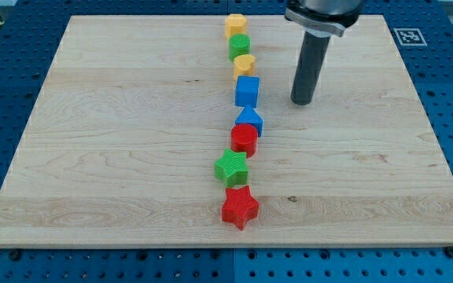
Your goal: Push the blue cube towards the left of the board
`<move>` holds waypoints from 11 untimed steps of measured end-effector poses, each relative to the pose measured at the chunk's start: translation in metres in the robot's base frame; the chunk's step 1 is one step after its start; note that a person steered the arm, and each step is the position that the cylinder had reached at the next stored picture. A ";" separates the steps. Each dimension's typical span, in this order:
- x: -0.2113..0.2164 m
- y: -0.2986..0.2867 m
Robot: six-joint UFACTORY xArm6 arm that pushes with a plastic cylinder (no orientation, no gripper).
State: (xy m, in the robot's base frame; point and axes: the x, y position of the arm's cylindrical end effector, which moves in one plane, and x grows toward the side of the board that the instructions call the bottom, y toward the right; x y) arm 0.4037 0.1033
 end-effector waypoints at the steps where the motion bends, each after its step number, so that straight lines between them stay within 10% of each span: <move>1: 0.000 -0.024; 11: -0.027 -0.052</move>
